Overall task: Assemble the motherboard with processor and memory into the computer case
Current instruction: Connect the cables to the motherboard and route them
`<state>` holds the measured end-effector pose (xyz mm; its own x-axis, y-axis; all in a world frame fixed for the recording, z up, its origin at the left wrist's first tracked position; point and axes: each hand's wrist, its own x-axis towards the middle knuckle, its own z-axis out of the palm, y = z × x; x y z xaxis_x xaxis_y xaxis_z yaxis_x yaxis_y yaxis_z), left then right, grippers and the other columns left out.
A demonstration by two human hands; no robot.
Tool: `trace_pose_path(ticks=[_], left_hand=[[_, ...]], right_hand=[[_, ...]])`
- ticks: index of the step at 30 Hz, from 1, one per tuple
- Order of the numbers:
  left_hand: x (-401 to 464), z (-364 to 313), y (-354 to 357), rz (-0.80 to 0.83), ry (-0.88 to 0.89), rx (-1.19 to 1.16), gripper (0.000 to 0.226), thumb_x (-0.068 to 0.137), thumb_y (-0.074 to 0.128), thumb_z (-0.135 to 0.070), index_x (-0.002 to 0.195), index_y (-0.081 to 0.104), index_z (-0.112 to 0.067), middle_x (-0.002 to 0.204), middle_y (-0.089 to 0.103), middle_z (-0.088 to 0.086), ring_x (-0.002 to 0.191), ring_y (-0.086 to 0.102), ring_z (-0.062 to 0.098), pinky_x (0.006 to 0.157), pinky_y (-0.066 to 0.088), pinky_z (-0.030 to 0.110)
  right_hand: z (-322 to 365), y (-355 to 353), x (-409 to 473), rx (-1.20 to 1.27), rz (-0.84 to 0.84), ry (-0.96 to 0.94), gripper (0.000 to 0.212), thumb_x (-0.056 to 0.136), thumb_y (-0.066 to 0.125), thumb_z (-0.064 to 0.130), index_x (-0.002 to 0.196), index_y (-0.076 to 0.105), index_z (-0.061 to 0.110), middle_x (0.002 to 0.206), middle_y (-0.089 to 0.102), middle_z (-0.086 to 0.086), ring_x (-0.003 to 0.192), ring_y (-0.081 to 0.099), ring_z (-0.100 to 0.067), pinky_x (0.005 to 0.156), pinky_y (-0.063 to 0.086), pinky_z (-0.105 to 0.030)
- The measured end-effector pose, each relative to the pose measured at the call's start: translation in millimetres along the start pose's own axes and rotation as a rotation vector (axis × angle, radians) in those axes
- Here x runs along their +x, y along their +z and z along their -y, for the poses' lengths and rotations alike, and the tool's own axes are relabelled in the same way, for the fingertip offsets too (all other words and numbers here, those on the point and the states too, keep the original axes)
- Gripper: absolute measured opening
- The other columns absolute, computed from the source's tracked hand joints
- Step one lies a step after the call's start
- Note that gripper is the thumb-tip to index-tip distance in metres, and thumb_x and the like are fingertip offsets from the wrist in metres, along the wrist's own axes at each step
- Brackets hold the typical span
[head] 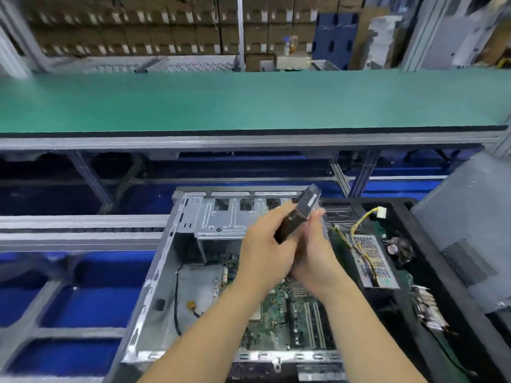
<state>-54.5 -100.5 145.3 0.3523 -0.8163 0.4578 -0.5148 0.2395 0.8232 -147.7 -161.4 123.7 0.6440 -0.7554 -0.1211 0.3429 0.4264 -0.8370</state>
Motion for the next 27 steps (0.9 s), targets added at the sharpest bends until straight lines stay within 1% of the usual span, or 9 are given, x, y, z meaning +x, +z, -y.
trace_pose_path(ticks=[4, 6, 8, 11, 13, 15, 19, 22, 27], left_hand=[[-14.9, 31.0, -30.2, 0.162, 0.383, 0.460, 0.058, 0.064, 0.077, -0.003, 0.118, 0.073, -0.023, 0.134, 0.063, 0.004, 0.119, 0.062, 0.026, 0.105, 0.042, 0.052], [-17.5, 42.8, -45.8, 0.348, 0.455, 0.549, 0.060, 0.065, 0.087, -0.028, 0.123, 0.070, -0.028, 0.140, 0.058, -0.001, 0.126, 0.057, 0.024, 0.110, 0.036, 0.050], [-19.3, 47.7, -54.1, 0.502, 0.274, 0.467, 0.068, 0.067, 0.072, -0.067, 0.128, 0.064, -0.036, 0.146, 0.049, -0.016, 0.137, 0.038, 0.004, 0.117, 0.020, 0.032], [-26.1, 54.7, -53.6, 0.229, -0.042, 0.277, 0.041, 0.087, 0.049, -0.062, 0.115, 0.066, -0.037, 0.125, 0.055, -0.030, 0.121, 0.038, -0.014, 0.108, 0.030, 0.024], [-27.3, 62.1, -53.6, 0.089, -0.324, 0.245, 0.030, 0.094, 0.052, -0.047, 0.120, 0.061, -0.035, 0.118, 0.057, -0.024, 0.115, 0.049, -0.001, 0.098, 0.044, 0.032], [-27.3, 72.9, -55.7, 0.213, -0.576, 0.203, 0.033, 0.093, 0.060, -0.040, 0.124, 0.060, -0.030, 0.119, 0.059, -0.014, 0.109, 0.057, 0.008, 0.092, 0.049, 0.031], [-31.1, 89.0, -62.8, 0.370, -0.894, -0.061, 0.022, 0.087, 0.071, -0.034, 0.082, 0.059, -0.016, 0.074, 0.059, 0.005, 0.056, 0.058, 0.012, 0.054, 0.045, 0.020], [-40.5, 99.4, -68.8, 0.425, -1.106, -0.264, 0.029, 0.085, 0.075, -0.037, 0.093, 0.064, -0.012, 0.077, 0.071, 0.005, 0.064, 0.067, 0.016, 0.058, 0.053, 0.027], [-45.9, 100.7, -58.6, 0.574, -1.096, -0.366, 0.043, 0.077, 0.080, -0.030, 0.115, 0.061, -0.023, 0.102, 0.075, 0.005, 0.081, 0.073, 0.024, 0.055, 0.054, 0.028]], right_hand=[[-11.6, 2.0, -5.1, 0.363, 0.057, 0.077, 0.086, 0.080, 0.061, 0.073, 0.133, 0.065, 0.005, 0.141, 0.058, -0.023, 0.132, 0.056, -0.035, 0.104, 0.049, -0.049], [-25.5, -2.9, -5.3, 0.339, 0.004, 0.146, 0.049, 0.085, 0.072, 0.040, 0.118, 0.074, 0.003, 0.128, 0.065, -0.024, 0.117, 0.066, -0.038, 0.093, 0.056, -0.052], [-37.9, -6.3, -9.7, 0.292, -0.074, 0.179, 0.032, 0.082, 0.071, 0.018, 0.110, 0.075, 0.003, 0.115, 0.069, -0.025, 0.102, 0.070, -0.039, 0.082, 0.059, -0.051], [-41.7, -10.3, -15.4, 0.234, -0.087, 0.236, 0.040, 0.073, 0.077, 0.014, 0.110, 0.074, 0.000, 0.113, 0.071, -0.024, 0.098, 0.071, -0.039, 0.081, 0.059, -0.048], [-37.4, -12.0, -16.4, 0.157, -0.118, 0.293, 0.034, 0.074, 0.078, 0.016, 0.105, 0.077, 0.001, 0.118, 0.070, -0.026, 0.100, 0.071, -0.040, 0.080, 0.059, -0.048], [-36.0, -15.8, -15.0, 0.099, -0.212, 0.366, 0.025, 0.079, 0.074, 0.021, 0.097, 0.078, 0.004, 0.116, 0.071, -0.025, 0.096, 0.073, -0.040, 0.076, 0.060, -0.048], [-37.7, -22.7, -15.5, 0.160, -0.366, 0.504, 0.059, 0.087, 0.068, 0.055, 0.114, 0.071, 0.002, 0.118, 0.071, -0.024, 0.102, 0.072, -0.042, 0.083, 0.058, -0.052], [-43.8, -26.4, -16.6, 0.219, -0.423, 0.544, 0.068, 0.088, 0.060, 0.063, 0.121, 0.066, 0.004, 0.116, 0.072, -0.022, 0.101, 0.072, -0.042, 0.081, 0.059, -0.048], [-50.7, -25.8, -10.1, 0.184, -0.584, 0.390, 0.017, 0.092, 0.059, 0.026, 0.097, 0.062, 0.010, 0.080, 0.070, -0.011, 0.068, 0.066, -0.029, 0.061, 0.058, -0.038]])
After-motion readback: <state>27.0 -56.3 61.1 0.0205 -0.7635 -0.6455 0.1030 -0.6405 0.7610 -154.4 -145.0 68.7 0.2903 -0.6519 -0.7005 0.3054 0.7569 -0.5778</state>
